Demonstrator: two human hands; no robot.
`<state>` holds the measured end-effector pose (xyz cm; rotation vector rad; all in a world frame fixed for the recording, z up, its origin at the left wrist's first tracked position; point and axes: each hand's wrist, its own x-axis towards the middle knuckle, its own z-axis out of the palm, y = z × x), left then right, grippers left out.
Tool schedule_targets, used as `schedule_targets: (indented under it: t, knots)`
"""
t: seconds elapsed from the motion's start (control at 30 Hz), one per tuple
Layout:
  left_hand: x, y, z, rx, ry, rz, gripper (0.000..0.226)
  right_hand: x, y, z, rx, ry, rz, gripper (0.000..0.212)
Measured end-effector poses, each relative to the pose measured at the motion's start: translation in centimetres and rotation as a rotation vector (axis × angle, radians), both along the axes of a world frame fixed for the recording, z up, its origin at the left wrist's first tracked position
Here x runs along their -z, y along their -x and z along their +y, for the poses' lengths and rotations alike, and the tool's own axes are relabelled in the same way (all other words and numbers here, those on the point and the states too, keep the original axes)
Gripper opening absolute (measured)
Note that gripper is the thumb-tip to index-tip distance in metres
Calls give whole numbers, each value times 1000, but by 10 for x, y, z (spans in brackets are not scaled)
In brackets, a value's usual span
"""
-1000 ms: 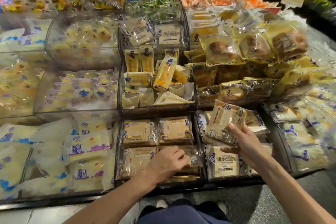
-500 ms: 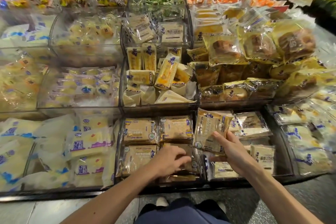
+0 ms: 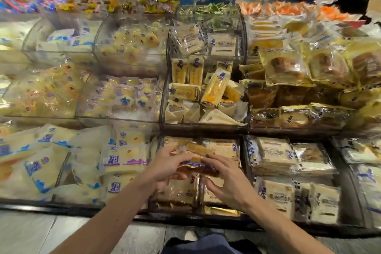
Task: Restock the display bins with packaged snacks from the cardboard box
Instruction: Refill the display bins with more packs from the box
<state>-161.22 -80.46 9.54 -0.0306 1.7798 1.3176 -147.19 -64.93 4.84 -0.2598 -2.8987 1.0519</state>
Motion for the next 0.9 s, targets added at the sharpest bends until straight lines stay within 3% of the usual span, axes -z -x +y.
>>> schedule_targets:
  t: [0.17, 0.33, 0.5, 0.57, 0.63, 0.7, 0.73, 0.8, 0.9]
  knots:
    - [29, 43, -18, -18, 148, 338, 26, 17, 47, -1, -19, -69, 19, 30]
    - [62, 67, -12, 5, 255, 484, 60, 37, 81, -4, -42, -181, -135, 43]
    - [72, 67, 0, 157, 500, 740, 57, 49, 96, -9, 9, -243, -164, 43]
    - [68, 69, 3, 122, 450, 665, 56, 48, 97, -10, 23, -224, -179, 50]
    - [56, 70, 5, 2, 261, 484, 50, 43, 97, -13, 46, -228, -157, 60]
    - [34, 70, 7, -78, 48, 381, 41, 33, 98, -17, 112, -234, -70, 50]
    - [23, 71, 8, -133, -69, 345, 40, 27, 99, -19, 176, -165, -13, 40]
    - [8, 68, 6, -238, -199, 343, 50, 12, 99, -20, 351, 183, 43, 27]
    - [10, 60, -4, -111, -25, 442, 81, -13, 94, -25, 504, 942, 27, 26]
